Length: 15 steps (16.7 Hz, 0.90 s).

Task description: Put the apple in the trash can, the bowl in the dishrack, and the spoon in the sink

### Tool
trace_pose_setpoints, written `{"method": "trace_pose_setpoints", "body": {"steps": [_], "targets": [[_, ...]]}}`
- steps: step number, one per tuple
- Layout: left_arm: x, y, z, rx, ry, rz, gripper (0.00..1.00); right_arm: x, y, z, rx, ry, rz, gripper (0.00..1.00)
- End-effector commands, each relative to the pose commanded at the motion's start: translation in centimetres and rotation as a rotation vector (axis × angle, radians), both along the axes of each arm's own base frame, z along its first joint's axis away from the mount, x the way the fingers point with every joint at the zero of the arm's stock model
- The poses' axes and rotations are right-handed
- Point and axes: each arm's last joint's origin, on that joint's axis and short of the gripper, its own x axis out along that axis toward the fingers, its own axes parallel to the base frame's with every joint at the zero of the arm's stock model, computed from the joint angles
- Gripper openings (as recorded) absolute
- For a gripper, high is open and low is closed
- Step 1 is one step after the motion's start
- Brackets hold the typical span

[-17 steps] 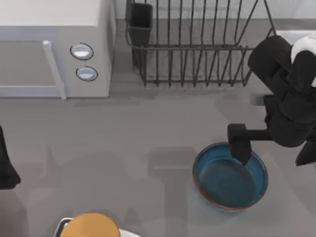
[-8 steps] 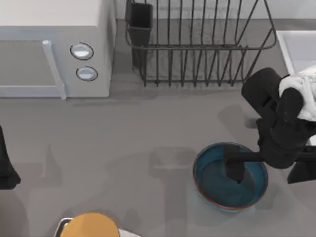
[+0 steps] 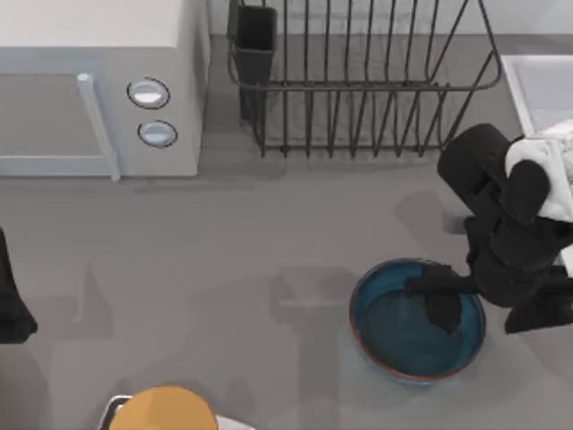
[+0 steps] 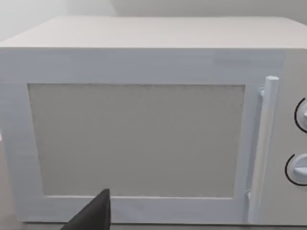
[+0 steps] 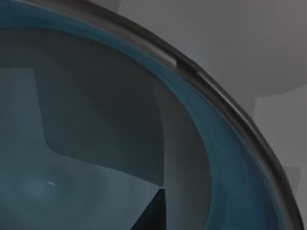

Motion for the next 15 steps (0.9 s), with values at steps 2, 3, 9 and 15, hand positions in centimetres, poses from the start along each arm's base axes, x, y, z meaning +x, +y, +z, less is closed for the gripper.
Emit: {"method": "trace_pose_setpoints", "body": {"steps": [2, 3, 9, 15], "targets": [[0.00, 0.00, 0.00, 0.000, 0.000, 0.000, 1.00, 0.00, 0.00, 0.00, 0.000, 0.000, 0.000, 0.32], [0.00, 0.00, 0.00, 0.000, 0.000, 0.000, 1.00, 0.00, 0.00, 0.00, 0.000, 0.000, 0.000, 0.25], [0.00, 0.00, 0.00, 0.000, 0.000, 0.000, 1.00, 0.00, 0.00, 0.00, 0.000, 0.000, 0.000, 0.00], [0.00, 0.00, 0.00, 0.000, 0.000, 0.000, 1.00, 0.02, -0.02, 0.07, 0.000, -0.002, -0.001, 0.00]]}}
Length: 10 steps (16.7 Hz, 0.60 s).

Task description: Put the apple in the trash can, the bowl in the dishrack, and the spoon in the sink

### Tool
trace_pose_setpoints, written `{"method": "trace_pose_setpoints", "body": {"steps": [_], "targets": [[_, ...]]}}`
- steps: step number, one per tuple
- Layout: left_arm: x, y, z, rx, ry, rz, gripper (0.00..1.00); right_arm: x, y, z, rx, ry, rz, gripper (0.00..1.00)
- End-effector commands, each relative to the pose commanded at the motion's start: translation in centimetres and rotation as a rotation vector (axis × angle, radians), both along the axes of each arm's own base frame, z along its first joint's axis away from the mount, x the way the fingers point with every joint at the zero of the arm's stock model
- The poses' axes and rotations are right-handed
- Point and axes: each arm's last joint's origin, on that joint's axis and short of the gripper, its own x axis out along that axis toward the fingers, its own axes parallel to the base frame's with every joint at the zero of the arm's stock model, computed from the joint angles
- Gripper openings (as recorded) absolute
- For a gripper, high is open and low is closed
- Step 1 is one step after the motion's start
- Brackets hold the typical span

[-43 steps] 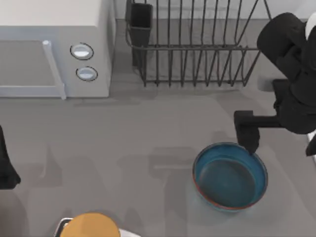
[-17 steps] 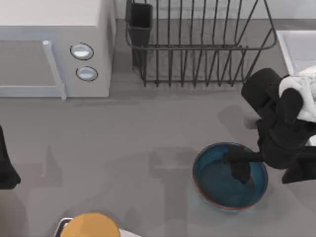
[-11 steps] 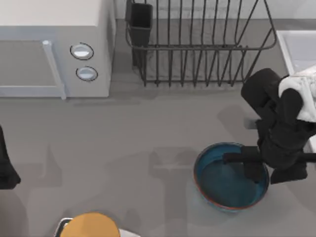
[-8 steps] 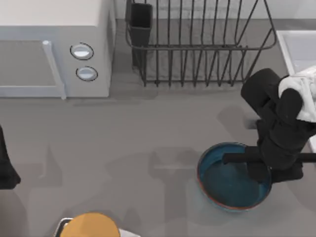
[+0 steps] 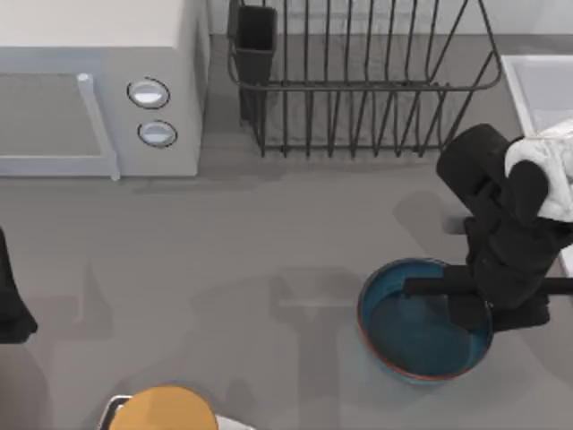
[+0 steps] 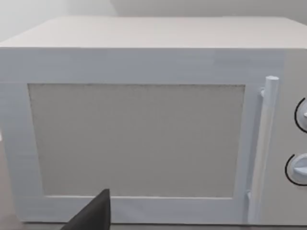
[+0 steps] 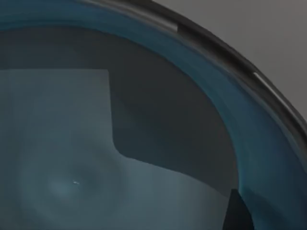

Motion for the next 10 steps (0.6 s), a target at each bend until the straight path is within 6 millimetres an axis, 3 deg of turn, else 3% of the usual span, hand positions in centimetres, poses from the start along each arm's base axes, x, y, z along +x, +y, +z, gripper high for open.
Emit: {"method": "trace_pose_setpoints", "body": {"steps": [4, 10], "targets": [[0.0, 0.0, 0.0, 0.000, 0.000, 0.000, 1.00, 0.4, 0.3, 2.0, 0.005, -0.009, 0.000, 0.00], [0.0, 0.0, 0.0, 0.000, 0.000, 0.000, 1.00, 0.1, 0.1, 8.7, -0.007, 0.014, -0.001, 0.00]]}}
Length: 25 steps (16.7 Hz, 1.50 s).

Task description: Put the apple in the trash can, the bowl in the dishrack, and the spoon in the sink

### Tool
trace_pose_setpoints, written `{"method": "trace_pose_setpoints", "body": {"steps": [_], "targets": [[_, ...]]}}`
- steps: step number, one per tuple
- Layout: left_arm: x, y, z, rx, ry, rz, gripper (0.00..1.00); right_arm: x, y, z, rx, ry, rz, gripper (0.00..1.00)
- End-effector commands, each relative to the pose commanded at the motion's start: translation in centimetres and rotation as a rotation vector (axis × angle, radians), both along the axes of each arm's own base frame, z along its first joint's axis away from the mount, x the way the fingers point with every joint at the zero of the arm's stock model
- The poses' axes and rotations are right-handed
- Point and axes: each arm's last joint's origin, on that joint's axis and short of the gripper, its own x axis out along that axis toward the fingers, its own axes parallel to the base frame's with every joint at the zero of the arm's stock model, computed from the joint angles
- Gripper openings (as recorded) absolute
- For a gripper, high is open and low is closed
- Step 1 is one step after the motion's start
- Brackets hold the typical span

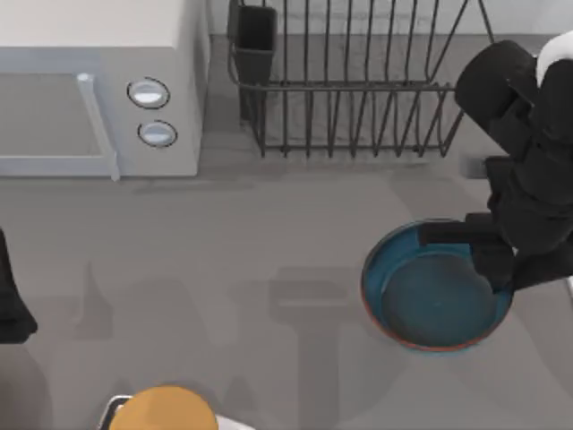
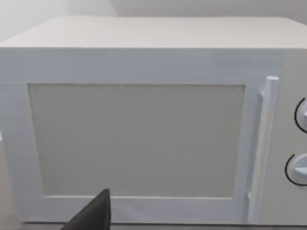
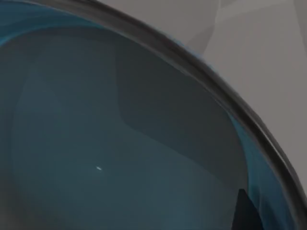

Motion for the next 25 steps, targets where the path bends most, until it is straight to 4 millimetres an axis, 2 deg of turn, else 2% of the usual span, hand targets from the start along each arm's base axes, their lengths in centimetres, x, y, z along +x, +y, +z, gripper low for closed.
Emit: {"method": "trace_pose_setpoints", "body": {"steps": [2, 8, 10, 13, 17, 20, 22, 25], "targets": [[0.0, 0.0, 0.0, 0.000, 0.000, 0.000, 1.00, -0.1, -0.1, 1.3, 0.007, -0.014, 0.001, 0.00], [0.0, 0.0, 0.0, 0.000, 0.000, 0.000, 1.00, -0.1, 0.3, 1.3, 0.003, -0.033, 0.016, 0.00], [0.0, 0.0, 0.0, 0.000, 0.000, 0.000, 1.00, 0.0, 1.2, 2.0, -0.008, -0.124, 0.067, 0.00], [0.0, 0.0, 0.0, 0.000, 0.000, 0.000, 1.00, 0.2, 3.8, 3.8, -0.037, -0.369, 0.178, 0.00], [0.0, 0.0, 0.0, 0.000, 0.000, 0.000, 1.00, -0.6, 8.3, 7.8, -0.072, -0.820, 0.284, 0.00], [0.0, 0.0, 0.0, 0.000, 0.000, 0.000, 1.00, -2.5, 11.1, 11.8, -0.076, -1.159, 0.262, 0.00], [0.0, 0.0, 0.0, 0.000, 0.000, 0.000, 1.00, -4.4, 12.2, 14.6, -0.065, -1.343, 0.196, 0.00], [0.0, 0.0, 0.0, 0.000, 0.000, 0.000, 1.00, -7.2, 12.5, 18.3, -0.036, -1.517, 0.077, 0.00]]}}
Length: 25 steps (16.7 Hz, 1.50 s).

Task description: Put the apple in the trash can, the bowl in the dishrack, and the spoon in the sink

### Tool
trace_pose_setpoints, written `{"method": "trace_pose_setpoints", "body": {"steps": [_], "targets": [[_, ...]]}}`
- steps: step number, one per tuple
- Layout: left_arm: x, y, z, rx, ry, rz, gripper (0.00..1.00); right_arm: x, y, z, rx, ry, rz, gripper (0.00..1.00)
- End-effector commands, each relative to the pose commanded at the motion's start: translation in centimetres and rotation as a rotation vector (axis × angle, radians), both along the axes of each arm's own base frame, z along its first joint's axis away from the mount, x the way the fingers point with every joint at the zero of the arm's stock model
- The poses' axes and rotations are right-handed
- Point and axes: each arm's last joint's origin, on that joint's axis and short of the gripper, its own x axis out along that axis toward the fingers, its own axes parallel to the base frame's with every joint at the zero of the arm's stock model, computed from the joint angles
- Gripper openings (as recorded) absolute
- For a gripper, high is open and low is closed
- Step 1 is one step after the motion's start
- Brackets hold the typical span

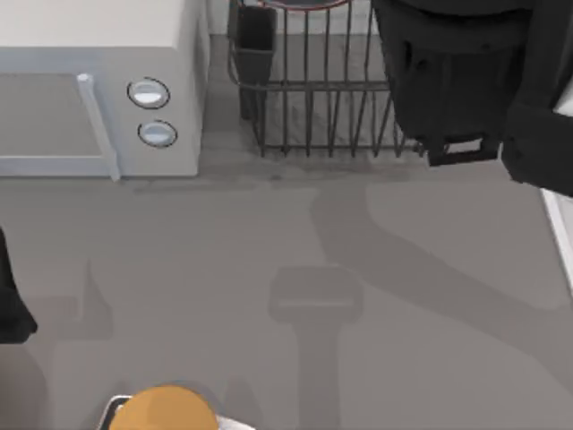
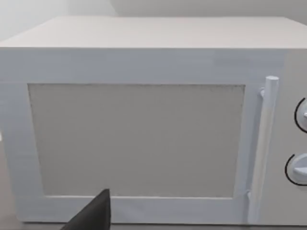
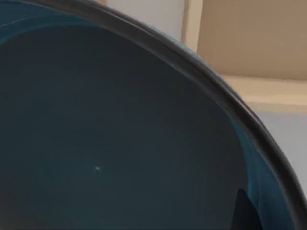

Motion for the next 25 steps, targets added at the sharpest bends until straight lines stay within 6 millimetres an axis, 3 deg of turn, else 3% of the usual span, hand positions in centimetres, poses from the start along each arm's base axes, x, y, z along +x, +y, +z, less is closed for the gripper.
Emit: {"method": "trace_pose_setpoints", "body": {"steps": [3, 8, 10, 13, 16, 20, 22, 25], "targets": [[0.0, 0.0, 0.0, 0.000, 0.000, 0.000, 1.00, -1.5, -0.3, 1.9, 0.059, -0.064, -0.026, 0.00], [0.0, 0.0, 0.0, 0.000, 0.000, 0.000, 1.00, -1.3, -0.2, 1.7, 0.058, -0.063, -0.030, 0.00], [0.0, 0.0, 0.0, 0.000, 0.000, 0.000, 1.00, -0.2, 0.3, 0.9, 0.057, -0.062, -0.032, 0.00], [0.0, 0.0, 0.0, 0.000, 0.000, 0.000, 1.00, 3.9, 1.9, -2.3, 0.053, -0.058, -0.038, 0.00], [0.0, 0.0, 0.0, 0.000, 0.000, 0.000, 1.00, 9.5, 2.8, -7.4, 0.067, -0.070, -0.038, 0.00], [0.0, 0.0, 0.0, 0.000, 0.000, 0.000, 1.00, 15.9, 1.2, -14.7, 0.071, -0.077, -0.031, 0.00], [0.0, 0.0, 0.0, 0.000, 0.000, 0.000, 1.00, 17.7, 0.0, -17.1, 0.064, -0.070, -0.028, 0.00], [0.0, 0.0, 0.0, 0.000, 0.000, 0.000, 1.00, 18.4, -0.5, -18.1, 0.061, -0.066, -0.027, 0.00]]}}
